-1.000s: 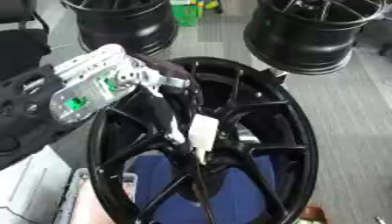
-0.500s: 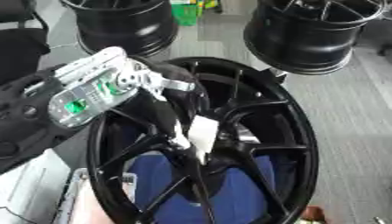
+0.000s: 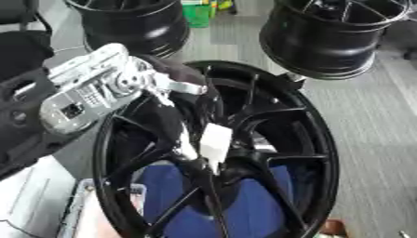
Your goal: Pull the pin out of the wheel hub.
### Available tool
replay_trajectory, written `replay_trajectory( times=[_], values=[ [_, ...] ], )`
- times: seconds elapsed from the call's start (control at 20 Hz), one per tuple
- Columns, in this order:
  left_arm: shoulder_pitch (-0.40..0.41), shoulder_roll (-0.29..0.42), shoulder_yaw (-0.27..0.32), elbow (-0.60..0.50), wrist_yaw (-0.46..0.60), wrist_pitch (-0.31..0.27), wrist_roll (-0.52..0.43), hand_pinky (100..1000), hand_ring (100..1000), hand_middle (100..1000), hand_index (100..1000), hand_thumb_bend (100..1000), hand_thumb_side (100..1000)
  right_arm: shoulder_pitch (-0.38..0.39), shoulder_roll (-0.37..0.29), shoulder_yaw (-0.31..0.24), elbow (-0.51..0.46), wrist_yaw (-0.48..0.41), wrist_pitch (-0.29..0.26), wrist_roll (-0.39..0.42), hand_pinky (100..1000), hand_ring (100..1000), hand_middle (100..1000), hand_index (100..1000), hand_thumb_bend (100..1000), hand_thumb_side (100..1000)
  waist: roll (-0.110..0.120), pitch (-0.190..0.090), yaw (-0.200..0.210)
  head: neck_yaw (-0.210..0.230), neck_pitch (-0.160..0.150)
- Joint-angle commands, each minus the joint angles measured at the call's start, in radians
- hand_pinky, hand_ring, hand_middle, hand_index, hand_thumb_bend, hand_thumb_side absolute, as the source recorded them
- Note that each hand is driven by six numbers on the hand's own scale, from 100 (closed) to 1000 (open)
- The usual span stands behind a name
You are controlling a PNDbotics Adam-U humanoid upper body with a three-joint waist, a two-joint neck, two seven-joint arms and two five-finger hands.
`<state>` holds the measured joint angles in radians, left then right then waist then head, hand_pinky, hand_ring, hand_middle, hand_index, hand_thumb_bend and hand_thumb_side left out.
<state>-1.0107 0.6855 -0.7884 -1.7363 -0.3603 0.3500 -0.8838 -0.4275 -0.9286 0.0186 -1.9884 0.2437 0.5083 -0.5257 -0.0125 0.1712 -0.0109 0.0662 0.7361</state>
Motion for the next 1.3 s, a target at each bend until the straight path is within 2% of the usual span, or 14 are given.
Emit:
replay_trajectory(
  times=[0.05, 0.75, 1.05, 1.3],
  values=[
    [-0.021, 0.006, 0.005, 0.005, -0.009, 0.033, -0.023, 822, 831, 780, 878, 637, 440, -0.011, -0.016, -0.015, -0.012, -0.006, -0.001, -0.011, 868, 793, 757, 797, 100, 100, -0.001, -0.018, -0.002, 0.002, -0.014],
    [-0.017, -0.029, -0.016, 0.028, 0.005, 0.048, -0.023, 810, 820, 774, 877, 623, 447, -0.005, -0.004, -0.025, -0.012, -0.009, 0.001, -0.04, 867, 791, 755, 794, 100, 100, 0.001, -0.016, -0.009, 0.005, -0.017],
    [-0.014, -0.029, -0.014, 0.024, -0.007, 0.053, -0.023, 774, 769, 706, 824, 572, 432, -0.003, -0.001, -0.026, -0.012, -0.019, 0.004, -0.061, 867, 789, 753, 792, 100, 100, 0.001, -0.016, -0.009, 0.005, -0.018],
    [-0.019, -0.029, -0.008, 0.004, -0.006, 0.06, -0.023, 723, 678, 591, 724, 454, 384, 0.0, 0.001, -0.028, -0.012, -0.022, 0.004, -0.07, 867, 788, 751, 792, 100, 100, 0.001, -0.017, -0.008, 0.006, -0.018]
  ],
)
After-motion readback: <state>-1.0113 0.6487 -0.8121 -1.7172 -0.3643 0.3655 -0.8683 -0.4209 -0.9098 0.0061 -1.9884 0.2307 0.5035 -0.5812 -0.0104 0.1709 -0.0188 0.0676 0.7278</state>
